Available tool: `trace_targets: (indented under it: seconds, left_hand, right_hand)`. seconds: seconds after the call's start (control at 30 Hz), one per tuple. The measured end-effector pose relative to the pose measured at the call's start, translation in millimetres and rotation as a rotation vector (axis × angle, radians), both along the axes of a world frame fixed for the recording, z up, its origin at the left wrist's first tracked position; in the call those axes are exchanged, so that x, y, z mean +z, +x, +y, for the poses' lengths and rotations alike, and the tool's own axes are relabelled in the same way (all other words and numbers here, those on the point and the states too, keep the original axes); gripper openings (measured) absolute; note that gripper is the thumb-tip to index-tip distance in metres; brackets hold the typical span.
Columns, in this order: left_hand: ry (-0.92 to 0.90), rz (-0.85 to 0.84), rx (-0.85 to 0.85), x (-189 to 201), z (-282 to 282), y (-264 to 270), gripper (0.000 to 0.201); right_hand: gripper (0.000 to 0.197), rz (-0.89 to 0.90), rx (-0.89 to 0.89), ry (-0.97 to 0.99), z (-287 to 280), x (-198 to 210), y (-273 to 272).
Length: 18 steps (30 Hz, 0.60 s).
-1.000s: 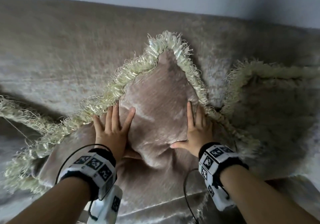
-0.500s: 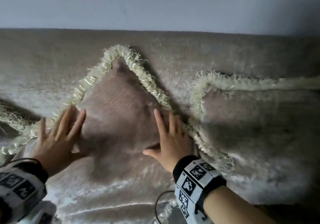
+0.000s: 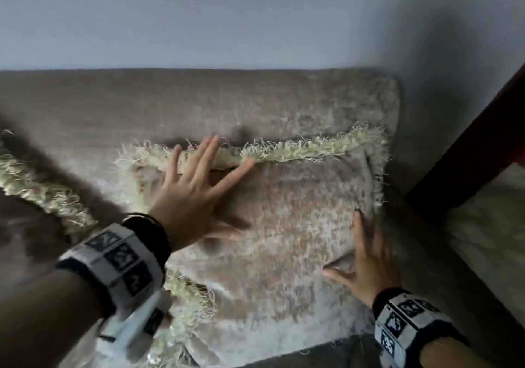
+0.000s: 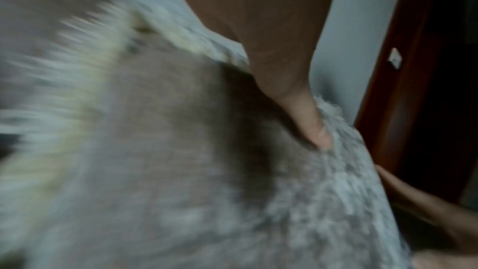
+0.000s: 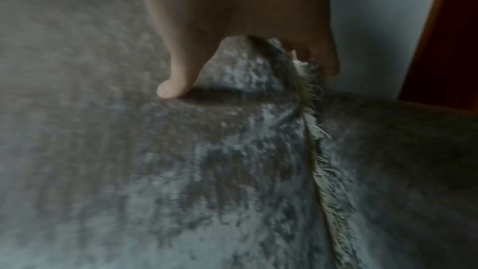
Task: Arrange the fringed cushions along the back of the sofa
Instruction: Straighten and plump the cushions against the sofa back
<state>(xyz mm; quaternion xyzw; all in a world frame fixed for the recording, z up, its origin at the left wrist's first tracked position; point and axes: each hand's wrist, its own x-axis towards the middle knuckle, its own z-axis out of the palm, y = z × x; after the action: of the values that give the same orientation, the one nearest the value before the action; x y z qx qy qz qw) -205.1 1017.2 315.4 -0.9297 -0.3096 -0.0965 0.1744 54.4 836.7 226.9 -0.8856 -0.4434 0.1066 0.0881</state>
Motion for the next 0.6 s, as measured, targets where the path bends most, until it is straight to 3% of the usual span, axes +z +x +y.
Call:
trace_targets:
  seconds: [0.17,0.4,0.6]
  left_hand:
    - [-0.087,0.09,0.027,-28,3,73,0.124]
    - [-0.014,0.044,0.066,-56,21,81,0.122]
    - [0.05,0.066,0.089,-56,22,87,0.123]
  right_hand:
    - [0.136,0.175,0.048,0.039,7,-28,26]
    - [0.142,0.247,0.149,0.158,25,-49,66]
    - [0.149,0.559,0.081,0.28,42,-68,75]
